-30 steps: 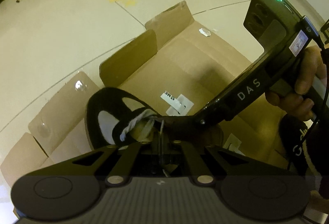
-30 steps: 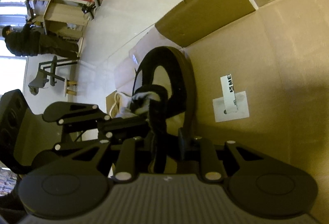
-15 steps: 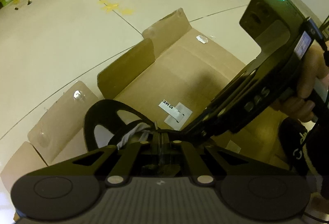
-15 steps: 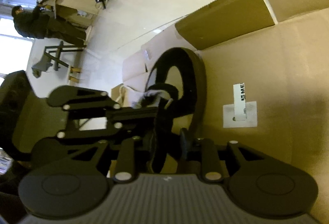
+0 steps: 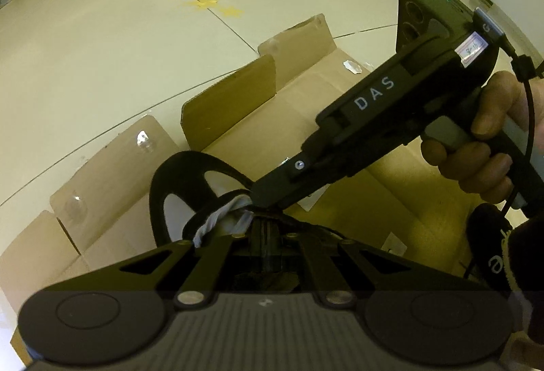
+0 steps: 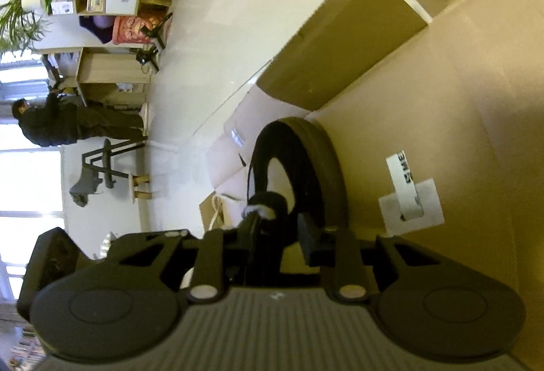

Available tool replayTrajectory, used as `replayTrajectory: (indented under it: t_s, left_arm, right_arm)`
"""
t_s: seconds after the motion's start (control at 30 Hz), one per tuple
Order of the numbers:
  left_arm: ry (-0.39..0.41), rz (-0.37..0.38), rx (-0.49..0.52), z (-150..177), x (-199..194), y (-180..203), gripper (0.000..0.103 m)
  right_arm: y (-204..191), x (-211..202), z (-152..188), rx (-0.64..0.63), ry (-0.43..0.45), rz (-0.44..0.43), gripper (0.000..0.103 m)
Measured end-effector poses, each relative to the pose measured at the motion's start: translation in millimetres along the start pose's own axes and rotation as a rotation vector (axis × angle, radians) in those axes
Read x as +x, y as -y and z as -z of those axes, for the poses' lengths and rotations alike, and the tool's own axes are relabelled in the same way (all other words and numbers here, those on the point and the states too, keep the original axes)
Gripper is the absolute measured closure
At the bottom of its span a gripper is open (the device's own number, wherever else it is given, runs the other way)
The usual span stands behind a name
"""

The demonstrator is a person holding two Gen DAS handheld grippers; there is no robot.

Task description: Lace up shoes with both hands

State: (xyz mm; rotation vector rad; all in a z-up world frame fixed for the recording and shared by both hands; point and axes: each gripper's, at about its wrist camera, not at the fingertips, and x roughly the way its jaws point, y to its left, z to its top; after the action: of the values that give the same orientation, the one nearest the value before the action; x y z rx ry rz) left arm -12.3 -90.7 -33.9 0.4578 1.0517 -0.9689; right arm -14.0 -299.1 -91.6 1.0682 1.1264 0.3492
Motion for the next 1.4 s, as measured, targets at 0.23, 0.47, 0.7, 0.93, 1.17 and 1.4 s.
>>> replayTrajectory:
  t_s: [0.23,0.47,0.7,0.93,1.17,1.4]
  left_arm:
    - [0.006,-0.006,-0.027,2.9,-3.0,-3.3,0.097]
    - [0.003,-0.001,-0.033,4.4,-8.2,-2.9,0.090]
    - [0.003,0.002,-0.040,8.2,-10.0,-1.5,0.083]
    - [0.000,-0.014,-0.030,8.9,-8.3,2.4,0.082]
    - [0.029,-0.057,-0.002,12.6,-17.3,12.4,0.074]
    - [0.057,-0.130,-0.009,17.3,-32.8,17.6,0.071]
  right_arm:
    - [-22.0,-0.6,3.8,-0.132,0.027,0.047,0.101]
    - [-15.3,-7.4,-0.6,-0.115,0.060,0.082,0.097]
    - [-13.4,-5.4,4.2,-0.054,0.024,0.045,0.087]
    - [-23.3,-1.3,6.8,-0.085,0.000,0.045,0.092]
    - [-32.9,-12.1,9.0,-0.191,0.046,0.097,0.101]
    - [-40.5,-35.1,-2.7,-0.266,0.183,0.201,0.096]
